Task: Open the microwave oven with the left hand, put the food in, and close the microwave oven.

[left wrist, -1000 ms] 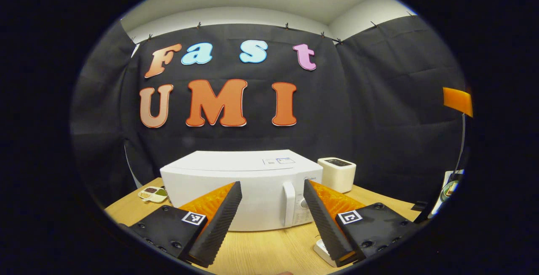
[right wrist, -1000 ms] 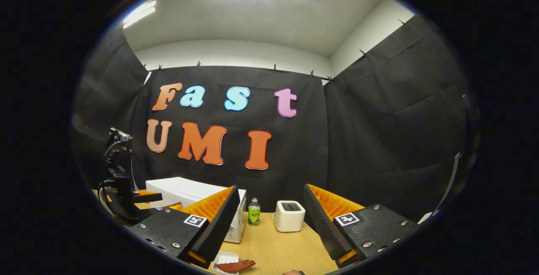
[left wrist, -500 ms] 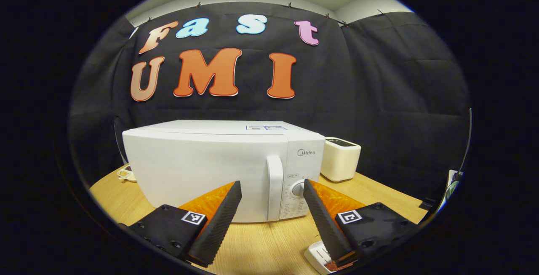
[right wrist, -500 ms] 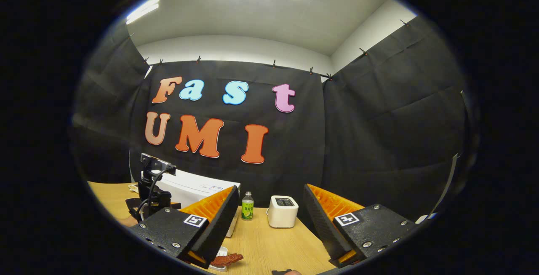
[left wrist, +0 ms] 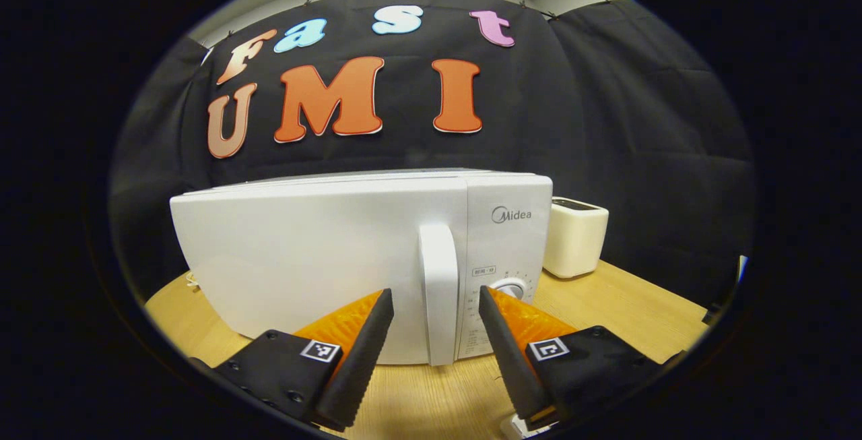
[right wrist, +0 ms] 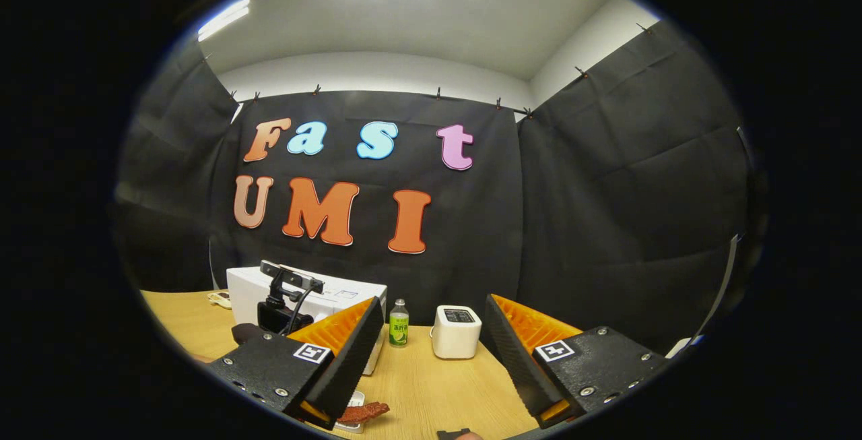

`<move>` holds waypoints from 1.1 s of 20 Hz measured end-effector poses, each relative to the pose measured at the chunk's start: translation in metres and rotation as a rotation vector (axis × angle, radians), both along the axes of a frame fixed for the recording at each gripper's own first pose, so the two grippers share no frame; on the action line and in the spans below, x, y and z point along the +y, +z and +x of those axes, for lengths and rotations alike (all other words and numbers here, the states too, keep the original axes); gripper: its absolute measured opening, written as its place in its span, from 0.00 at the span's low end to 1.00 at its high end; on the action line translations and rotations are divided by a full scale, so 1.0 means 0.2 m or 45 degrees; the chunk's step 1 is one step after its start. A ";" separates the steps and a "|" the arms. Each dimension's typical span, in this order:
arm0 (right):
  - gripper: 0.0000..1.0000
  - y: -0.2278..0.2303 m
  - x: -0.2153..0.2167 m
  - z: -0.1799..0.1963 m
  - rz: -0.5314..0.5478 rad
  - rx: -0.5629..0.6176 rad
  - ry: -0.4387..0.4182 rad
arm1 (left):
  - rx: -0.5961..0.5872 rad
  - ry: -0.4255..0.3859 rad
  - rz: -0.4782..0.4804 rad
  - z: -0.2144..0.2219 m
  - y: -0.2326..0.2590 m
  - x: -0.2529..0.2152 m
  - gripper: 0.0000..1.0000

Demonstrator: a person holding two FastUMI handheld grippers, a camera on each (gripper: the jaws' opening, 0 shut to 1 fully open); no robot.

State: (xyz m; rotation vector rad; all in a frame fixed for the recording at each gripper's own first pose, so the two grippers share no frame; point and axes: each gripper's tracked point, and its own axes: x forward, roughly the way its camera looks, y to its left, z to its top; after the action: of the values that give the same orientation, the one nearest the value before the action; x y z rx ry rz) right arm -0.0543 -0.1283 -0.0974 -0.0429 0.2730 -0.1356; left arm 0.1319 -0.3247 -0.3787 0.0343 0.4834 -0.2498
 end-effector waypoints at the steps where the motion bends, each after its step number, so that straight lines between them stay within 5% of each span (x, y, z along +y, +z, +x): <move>1: 0.95 -0.01 0.00 0.00 0.008 0.006 0.001 | 0.022 0.003 -0.011 0.00 -0.04 -0.01 0.82; 4: 0.95 -0.03 -0.01 0.02 0.009 0.008 -0.003 | -0.004 0.051 0.007 0.02 -0.04 0.02 0.68; 6: 0.95 -0.05 -0.02 0.02 0.013 0.014 -0.008 | 0.014 0.090 0.030 0.01 -0.08 0.03 0.68; 9: 0.95 -0.05 0.00 0.01 0.024 0.017 0.002 | 0.022 0.091 0.011 0.01 -0.08 -0.01 0.29; 10: 0.95 -0.06 -0.01 0.00 0.015 0.019 -0.001 | 0.020 0.096 0.015 0.01 -0.08 -0.01 0.34; 15: 0.95 -0.05 -0.02 -0.02 0.005 0.028 -0.013 | 0.025 0.073 0.011 0.02 -0.08 -0.03 0.18; 22: 0.95 -0.08 0.00 -0.04 0.012 0.048 -0.009 | 0.073 0.039 -0.002 -0.04 -0.08 -0.01 0.15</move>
State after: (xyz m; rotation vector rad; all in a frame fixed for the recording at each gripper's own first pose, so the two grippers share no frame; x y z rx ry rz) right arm -0.0620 -0.1278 -0.1126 -0.0350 0.3113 -0.1410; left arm 0.1236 -0.3269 -0.3950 0.0185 0.5405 -0.2216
